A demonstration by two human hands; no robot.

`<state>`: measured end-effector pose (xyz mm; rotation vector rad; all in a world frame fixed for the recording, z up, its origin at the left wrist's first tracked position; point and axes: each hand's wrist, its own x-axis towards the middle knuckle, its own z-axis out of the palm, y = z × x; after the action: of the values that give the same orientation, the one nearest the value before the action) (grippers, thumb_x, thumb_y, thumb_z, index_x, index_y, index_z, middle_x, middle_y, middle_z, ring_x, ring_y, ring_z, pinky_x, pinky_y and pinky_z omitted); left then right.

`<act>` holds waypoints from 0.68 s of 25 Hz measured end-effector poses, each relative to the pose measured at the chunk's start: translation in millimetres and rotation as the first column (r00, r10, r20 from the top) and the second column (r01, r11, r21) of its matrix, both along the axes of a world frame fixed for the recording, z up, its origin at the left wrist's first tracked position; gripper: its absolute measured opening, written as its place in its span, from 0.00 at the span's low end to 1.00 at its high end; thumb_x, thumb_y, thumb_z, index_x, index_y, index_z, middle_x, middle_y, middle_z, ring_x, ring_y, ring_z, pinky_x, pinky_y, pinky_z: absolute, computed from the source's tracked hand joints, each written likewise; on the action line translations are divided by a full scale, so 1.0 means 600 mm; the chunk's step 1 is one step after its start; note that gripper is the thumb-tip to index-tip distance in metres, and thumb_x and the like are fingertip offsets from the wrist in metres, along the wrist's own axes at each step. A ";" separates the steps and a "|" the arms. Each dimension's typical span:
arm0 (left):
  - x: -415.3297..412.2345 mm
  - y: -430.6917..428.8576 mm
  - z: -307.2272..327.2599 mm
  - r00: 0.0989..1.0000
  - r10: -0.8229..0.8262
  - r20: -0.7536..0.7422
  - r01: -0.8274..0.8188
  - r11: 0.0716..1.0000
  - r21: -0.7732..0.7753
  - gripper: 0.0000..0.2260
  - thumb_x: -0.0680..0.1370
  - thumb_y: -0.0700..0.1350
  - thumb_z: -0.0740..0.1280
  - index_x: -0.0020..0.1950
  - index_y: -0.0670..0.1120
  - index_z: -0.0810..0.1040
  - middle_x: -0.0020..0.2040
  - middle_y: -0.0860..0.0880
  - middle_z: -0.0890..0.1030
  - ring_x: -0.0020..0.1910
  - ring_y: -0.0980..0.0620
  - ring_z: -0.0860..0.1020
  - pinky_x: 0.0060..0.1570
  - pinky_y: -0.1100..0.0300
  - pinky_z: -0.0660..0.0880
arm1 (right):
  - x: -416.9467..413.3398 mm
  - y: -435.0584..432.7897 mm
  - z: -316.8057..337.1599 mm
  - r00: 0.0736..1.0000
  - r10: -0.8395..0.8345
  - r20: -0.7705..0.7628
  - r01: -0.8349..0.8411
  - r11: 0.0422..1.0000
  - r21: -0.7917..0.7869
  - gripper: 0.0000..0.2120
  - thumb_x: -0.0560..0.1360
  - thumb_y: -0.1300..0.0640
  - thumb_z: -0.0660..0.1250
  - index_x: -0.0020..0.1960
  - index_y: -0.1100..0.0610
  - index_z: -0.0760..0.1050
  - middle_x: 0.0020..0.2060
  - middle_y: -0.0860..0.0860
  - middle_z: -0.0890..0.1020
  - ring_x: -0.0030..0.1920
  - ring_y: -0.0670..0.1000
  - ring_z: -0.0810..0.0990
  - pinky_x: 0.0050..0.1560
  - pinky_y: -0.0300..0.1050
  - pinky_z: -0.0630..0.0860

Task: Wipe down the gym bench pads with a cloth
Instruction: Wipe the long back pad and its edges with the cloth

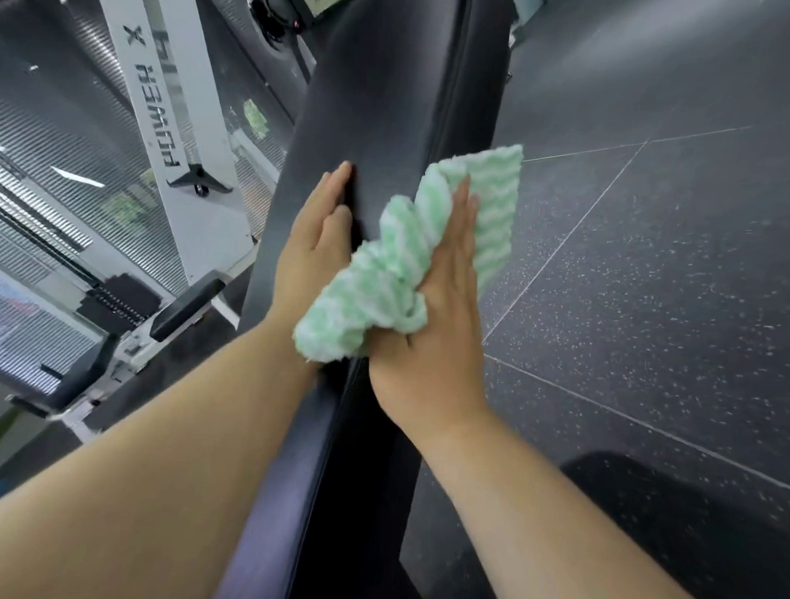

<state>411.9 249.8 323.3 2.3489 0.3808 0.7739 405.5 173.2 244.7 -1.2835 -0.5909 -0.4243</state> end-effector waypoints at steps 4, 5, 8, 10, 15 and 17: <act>0.002 0.000 -0.006 0.996 0.056 0.077 -0.053 0.998 -0.036 0.13 0.76 0.43 0.60 0.58 0.53 0.78 0.58 0.49 0.80 0.60 0.54 0.76 0.58 0.60 0.71 | 0.111 -0.024 0.070 0.985 0.073 -0.156 -0.052 0.989 0.139 0.38 0.72 0.47 0.57 0.78 0.56 0.48 0.77 0.55 0.57 0.76 0.54 0.56 0.73 0.56 0.58; 0.019 -0.002 0.013 0.982 0.181 0.050 -0.184 0.981 0.066 0.11 0.77 0.42 0.59 0.51 0.55 0.78 0.50 0.54 0.82 0.51 0.57 0.77 0.50 0.61 0.71 | 0.129 -0.028 0.078 0.977 0.087 -0.193 -0.053 0.984 0.173 0.38 0.71 0.50 0.57 0.78 0.56 0.50 0.76 0.54 0.60 0.75 0.55 0.58 0.72 0.57 0.60; 0.092 -0.019 0.084 0.986 0.167 0.023 -0.169 0.979 0.111 0.13 0.77 0.44 0.58 0.54 0.58 0.79 0.52 0.57 0.81 0.49 0.62 0.77 0.54 0.64 0.72 | 0.116 -0.030 0.077 0.983 0.072 -0.171 -0.044 0.986 0.159 0.38 0.70 0.47 0.59 0.77 0.51 0.49 0.76 0.53 0.61 0.75 0.55 0.59 0.71 0.57 0.62; 0.126 -0.023 0.081 0.997 0.079 -0.002 -0.078 0.991 0.112 0.19 0.78 0.45 0.54 0.66 0.58 0.73 0.64 0.57 0.76 0.61 0.60 0.73 0.63 0.64 0.67 | 0.107 -0.034 0.069 0.985 0.099 -0.139 -0.076 0.985 0.158 0.36 0.69 0.44 0.58 0.72 0.43 0.45 0.75 0.55 0.61 0.75 0.57 0.60 0.70 0.59 0.64; 0.115 0.012 0.031 0.994 -0.093 0.066 0.091 0.995 0.031 0.18 0.79 0.47 0.53 0.69 0.59 0.69 0.69 0.50 0.72 0.67 0.57 0.71 0.69 0.56 0.67 | 0.135 -0.040 0.081 0.977 0.133 -0.166 -0.119 0.989 0.092 0.31 0.71 0.48 0.61 0.70 0.39 0.49 0.75 0.55 0.61 0.74 0.58 0.62 0.68 0.60 0.66; 0.133 0.013 0.052 0.993 -0.083 0.083 0.084 0.996 -0.011 0.18 0.79 0.48 0.56 0.62 0.72 0.67 0.74 0.51 0.65 0.71 0.59 0.64 0.72 0.60 0.60 | 0.178 -0.048 0.118 0.964 0.106 -0.246 -0.094 0.994 0.059 0.35 0.71 0.48 0.60 0.74 0.44 0.50 0.74 0.54 0.64 0.73 0.56 0.63 0.68 0.57 0.67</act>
<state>492.0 257.6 354.4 2.2954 0.2505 0.8227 512.3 144.7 315.3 -1.2329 -0.4284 -0.1879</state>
